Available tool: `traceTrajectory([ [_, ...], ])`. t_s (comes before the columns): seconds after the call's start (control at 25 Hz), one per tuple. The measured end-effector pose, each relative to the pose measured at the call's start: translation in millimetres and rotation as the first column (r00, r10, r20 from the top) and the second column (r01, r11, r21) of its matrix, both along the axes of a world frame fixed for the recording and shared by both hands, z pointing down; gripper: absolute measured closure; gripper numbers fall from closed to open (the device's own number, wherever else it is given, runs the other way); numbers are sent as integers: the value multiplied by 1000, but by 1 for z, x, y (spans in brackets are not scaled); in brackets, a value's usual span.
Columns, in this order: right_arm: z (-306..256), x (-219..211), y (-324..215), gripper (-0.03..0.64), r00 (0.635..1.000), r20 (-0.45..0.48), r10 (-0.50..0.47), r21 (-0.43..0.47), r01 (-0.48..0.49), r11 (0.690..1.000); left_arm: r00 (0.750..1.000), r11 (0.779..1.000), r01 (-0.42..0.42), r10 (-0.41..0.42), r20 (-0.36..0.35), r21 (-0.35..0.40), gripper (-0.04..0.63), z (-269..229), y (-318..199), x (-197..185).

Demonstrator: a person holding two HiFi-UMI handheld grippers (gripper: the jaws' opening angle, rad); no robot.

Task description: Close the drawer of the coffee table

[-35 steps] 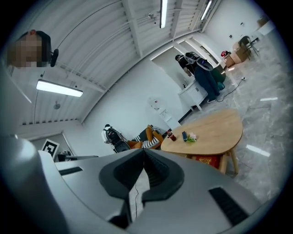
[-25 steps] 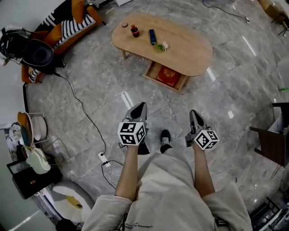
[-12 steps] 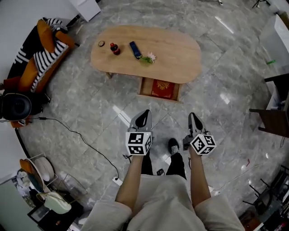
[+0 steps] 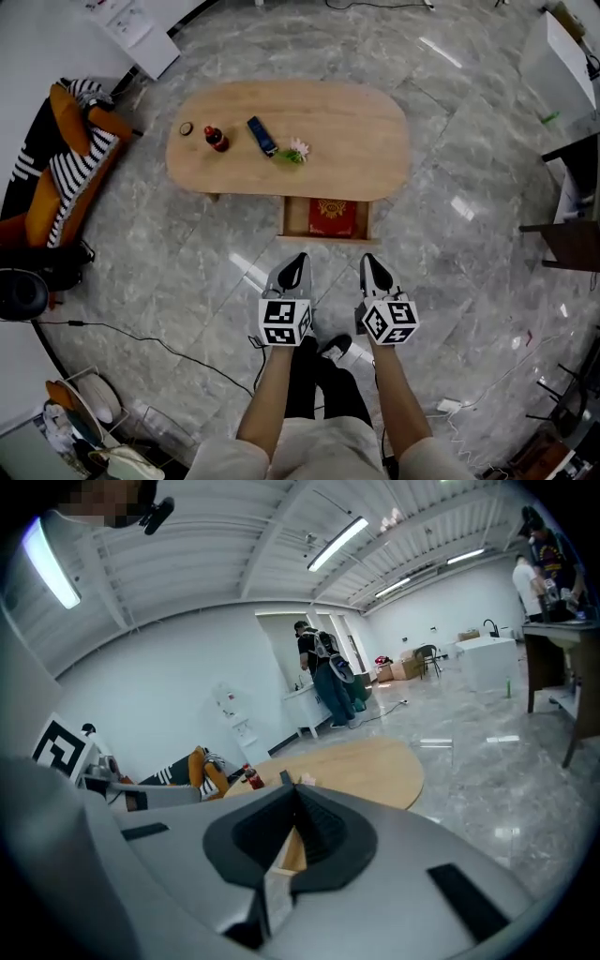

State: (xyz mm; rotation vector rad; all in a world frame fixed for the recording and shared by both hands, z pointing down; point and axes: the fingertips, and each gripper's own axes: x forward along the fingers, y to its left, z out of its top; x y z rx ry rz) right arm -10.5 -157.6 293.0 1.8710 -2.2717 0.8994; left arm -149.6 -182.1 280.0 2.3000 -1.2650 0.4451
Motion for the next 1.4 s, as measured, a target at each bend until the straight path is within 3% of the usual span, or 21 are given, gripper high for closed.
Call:
traceTrajectory([
  [0.16,52,0,15,601,996,-83,-44,31,47,998,1000,998,-18,17,8,55,586,45,4,-10],
  [0.4,190,21,15,601,991,-135,17,111,-2,994,996,993,-69,63,65,100,586,188,1,-12],
  [0.52,255,9,15,601,991,-136,9,161,14,987,993,988,-77,64,97,137,586,255,0,-24],
  [0.8,366,-24,-7,600,980,-191,-61,283,114,952,995,974,-46,25,96,223,586,369,-15,-39],
  [1.12,408,-13,-15,600,976,-214,-41,407,128,904,994,955,21,-53,99,297,586,415,-21,-38],
  [1.4,371,24,-14,600,988,-147,40,464,33,885,990,955,88,-115,79,283,586,400,-11,-38],
])
